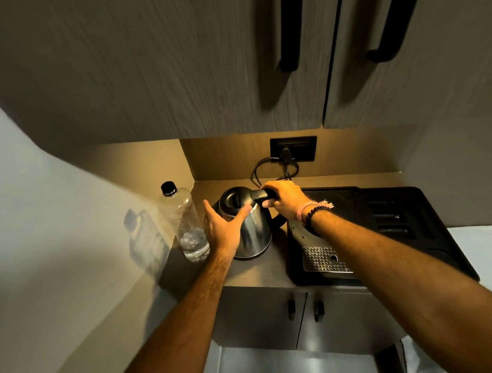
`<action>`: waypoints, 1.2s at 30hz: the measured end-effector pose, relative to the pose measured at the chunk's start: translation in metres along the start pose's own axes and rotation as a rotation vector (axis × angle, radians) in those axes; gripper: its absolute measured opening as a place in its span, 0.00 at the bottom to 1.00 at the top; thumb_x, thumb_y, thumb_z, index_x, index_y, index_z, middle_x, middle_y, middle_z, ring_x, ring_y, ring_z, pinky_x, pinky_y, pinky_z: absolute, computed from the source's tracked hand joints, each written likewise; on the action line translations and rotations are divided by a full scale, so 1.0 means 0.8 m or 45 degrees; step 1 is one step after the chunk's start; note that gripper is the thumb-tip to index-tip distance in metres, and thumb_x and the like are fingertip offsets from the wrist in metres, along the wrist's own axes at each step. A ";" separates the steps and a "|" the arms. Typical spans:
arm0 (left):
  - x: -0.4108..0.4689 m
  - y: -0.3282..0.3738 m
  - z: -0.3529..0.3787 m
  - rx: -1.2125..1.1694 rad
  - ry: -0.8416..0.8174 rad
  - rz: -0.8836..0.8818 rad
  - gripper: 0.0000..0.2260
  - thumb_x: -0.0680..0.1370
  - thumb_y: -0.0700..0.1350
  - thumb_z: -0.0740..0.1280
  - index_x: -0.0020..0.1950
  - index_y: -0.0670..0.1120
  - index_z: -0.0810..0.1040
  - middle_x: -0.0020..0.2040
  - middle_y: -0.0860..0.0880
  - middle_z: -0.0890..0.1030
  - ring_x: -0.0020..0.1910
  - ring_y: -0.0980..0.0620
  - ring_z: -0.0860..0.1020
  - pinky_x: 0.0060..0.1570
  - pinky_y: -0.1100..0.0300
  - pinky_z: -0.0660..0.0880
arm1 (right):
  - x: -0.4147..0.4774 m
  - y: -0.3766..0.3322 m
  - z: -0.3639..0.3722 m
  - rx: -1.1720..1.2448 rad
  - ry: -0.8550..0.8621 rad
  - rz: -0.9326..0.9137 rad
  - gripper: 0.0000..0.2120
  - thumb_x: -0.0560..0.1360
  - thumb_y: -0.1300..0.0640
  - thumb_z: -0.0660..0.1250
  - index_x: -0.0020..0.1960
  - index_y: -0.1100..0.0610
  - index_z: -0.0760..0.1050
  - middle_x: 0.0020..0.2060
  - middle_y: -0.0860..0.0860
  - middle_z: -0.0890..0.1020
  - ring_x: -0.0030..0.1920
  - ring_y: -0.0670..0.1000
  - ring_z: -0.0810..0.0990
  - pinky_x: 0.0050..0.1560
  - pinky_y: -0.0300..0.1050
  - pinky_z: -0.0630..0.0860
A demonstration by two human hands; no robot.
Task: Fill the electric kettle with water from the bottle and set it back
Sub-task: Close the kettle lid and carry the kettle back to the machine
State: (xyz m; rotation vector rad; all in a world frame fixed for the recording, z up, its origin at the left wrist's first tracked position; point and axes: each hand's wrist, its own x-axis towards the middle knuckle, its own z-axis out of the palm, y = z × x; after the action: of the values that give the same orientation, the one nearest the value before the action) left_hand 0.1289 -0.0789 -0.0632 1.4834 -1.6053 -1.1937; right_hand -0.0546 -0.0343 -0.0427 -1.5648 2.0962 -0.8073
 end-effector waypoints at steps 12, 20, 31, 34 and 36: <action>-0.028 0.114 0.084 -0.010 -0.155 0.330 0.51 0.68 0.63 0.75 0.81 0.47 0.51 0.78 0.43 0.63 0.75 0.42 0.62 0.69 0.46 0.64 | -0.054 0.038 -0.146 -0.011 0.345 0.019 0.13 0.75 0.60 0.75 0.59 0.57 0.82 0.54 0.56 0.86 0.55 0.55 0.81 0.60 0.52 0.76; -0.062 0.136 0.170 -0.021 -0.347 0.340 0.51 0.67 0.63 0.76 0.80 0.46 0.53 0.73 0.43 0.68 0.74 0.42 0.64 0.69 0.48 0.64 | -0.101 0.108 -0.197 0.023 0.382 0.235 0.11 0.75 0.63 0.73 0.57 0.56 0.82 0.50 0.57 0.85 0.53 0.57 0.82 0.56 0.52 0.79; -0.057 0.133 0.204 0.043 -0.382 0.319 0.51 0.65 0.65 0.77 0.79 0.46 0.56 0.75 0.45 0.68 0.74 0.43 0.66 0.69 0.44 0.67 | -0.106 0.149 -0.198 0.101 0.383 0.296 0.14 0.76 0.61 0.73 0.62 0.56 0.80 0.55 0.56 0.84 0.57 0.56 0.81 0.61 0.53 0.78; -0.055 0.129 0.202 0.028 -0.377 0.311 0.51 0.65 0.64 0.77 0.79 0.46 0.56 0.74 0.45 0.69 0.72 0.44 0.68 0.69 0.44 0.69 | -0.101 0.153 -0.198 0.105 0.373 0.288 0.16 0.76 0.61 0.73 0.63 0.55 0.80 0.58 0.57 0.84 0.59 0.56 0.80 0.63 0.53 0.77; -0.055 0.129 0.202 0.024 -0.388 0.315 0.51 0.66 0.64 0.76 0.79 0.47 0.56 0.75 0.45 0.68 0.72 0.44 0.68 0.69 0.43 0.69 | -0.102 0.154 -0.199 0.087 0.378 0.299 0.19 0.77 0.60 0.73 0.67 0.56 0.78 0.61 0.57 0.83 0.63 0.58 0.80 0.65 0.54 0.76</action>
State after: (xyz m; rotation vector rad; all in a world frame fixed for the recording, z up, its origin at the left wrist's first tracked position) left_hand -0.0510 -0.0095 -0.0251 1.1116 -1.9414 -1.3077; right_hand -0.2191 0.1023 -0.0059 -1.1926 2.3746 -1.0640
